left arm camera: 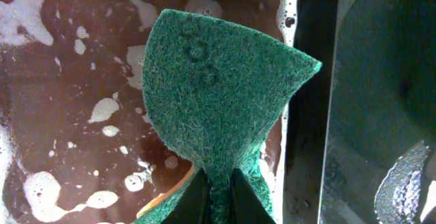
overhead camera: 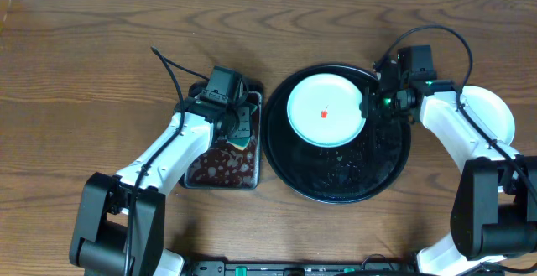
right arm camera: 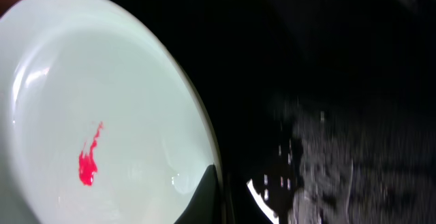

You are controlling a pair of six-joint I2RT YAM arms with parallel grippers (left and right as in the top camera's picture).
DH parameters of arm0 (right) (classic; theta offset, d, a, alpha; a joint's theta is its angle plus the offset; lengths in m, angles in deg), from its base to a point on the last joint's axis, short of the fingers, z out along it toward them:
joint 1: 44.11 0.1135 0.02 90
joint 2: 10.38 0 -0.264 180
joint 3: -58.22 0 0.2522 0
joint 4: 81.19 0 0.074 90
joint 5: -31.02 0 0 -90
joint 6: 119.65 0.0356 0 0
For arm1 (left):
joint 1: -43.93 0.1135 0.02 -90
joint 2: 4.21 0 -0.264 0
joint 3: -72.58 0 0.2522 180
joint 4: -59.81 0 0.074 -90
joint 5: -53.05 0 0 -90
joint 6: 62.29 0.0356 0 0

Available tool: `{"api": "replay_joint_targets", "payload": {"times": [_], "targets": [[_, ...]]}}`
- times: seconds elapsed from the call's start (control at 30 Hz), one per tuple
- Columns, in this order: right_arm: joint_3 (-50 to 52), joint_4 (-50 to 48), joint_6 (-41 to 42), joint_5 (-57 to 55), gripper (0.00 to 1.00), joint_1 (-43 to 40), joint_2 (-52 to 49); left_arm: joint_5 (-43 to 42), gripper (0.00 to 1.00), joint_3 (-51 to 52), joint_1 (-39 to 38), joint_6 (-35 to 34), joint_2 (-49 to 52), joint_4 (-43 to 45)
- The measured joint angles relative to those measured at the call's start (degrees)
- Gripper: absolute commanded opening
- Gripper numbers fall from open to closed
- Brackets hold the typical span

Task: Clean dirty plates on tray and stack at the side
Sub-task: 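Move the right gripper to the red-marked plate rim and grip it, then lift the green sponge out of the soapy tray with the left gripper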

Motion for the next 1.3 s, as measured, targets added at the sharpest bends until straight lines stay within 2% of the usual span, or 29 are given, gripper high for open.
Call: {"api": "replay_joint_targets", "payload": {"times": [0.2,0.33,0.6,0.8,1.13,1.3], "targets": [[2.0,0.8,0.0,-0.6,0.01,0.3,-0.3,-0.2,0.07,0.0,1.1,0.0,-0.4,0.0],[3.5,0.5,0.0,-1.6,0.01,0.5,-0.3,-2.0,0.07,0.1,4.5,0.2,-3.8,0.2],[4.1,0.1,0.0,-3.5,0.01,0.7,-0.3,-22.7,0.07,0.1,15.0,2.1,-6.4,2.9],[4.1,-0.2,-0.2,-3.8,0.01,0.7,-0.3,-37.0,0.07,0.1,20.0,8.3,-6.2,1.2],[4.1,-0.3,-0.4,-3.9,0.01,0.7,-0.3,-45.9,0.07,0.1,20.5,20.2,-6.2,-3.8],[4.1,-0.3,-0.4,-3.9,0.01,0.7,-0.3,-50.3,0.07,0.1,22.4,23.3,-6.2,-3.8]]}}
